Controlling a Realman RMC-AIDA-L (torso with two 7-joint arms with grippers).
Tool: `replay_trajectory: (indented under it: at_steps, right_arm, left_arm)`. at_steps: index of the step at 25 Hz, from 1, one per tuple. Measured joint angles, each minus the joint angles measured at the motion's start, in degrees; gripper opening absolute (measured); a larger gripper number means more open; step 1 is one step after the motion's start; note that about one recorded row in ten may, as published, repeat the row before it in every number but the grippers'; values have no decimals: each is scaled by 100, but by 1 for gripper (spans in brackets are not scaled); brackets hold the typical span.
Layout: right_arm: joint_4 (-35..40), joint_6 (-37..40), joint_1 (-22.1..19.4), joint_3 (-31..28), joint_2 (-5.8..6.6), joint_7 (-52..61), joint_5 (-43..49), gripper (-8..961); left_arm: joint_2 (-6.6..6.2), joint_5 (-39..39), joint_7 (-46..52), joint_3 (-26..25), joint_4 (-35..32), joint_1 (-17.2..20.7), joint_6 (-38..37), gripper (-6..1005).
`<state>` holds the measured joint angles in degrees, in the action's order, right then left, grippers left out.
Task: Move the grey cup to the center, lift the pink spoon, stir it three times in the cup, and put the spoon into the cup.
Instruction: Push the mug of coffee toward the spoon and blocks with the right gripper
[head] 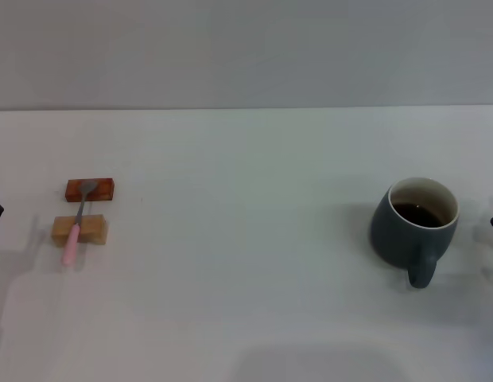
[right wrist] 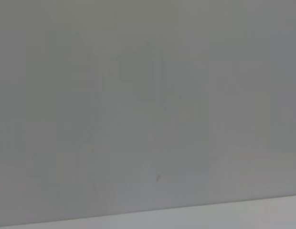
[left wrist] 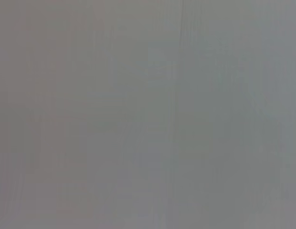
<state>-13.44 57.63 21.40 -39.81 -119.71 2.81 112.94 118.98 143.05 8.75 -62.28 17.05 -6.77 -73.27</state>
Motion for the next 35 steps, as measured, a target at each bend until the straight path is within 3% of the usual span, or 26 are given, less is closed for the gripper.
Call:
replay_trajectory:
  at_steps: [35]
  right_arm:
    - [-528, -450, 463, 1024, -5, 0, -3, -1]
  left_arm:
    - [2, -22, 8, 58, 0, 8, -21, 852]
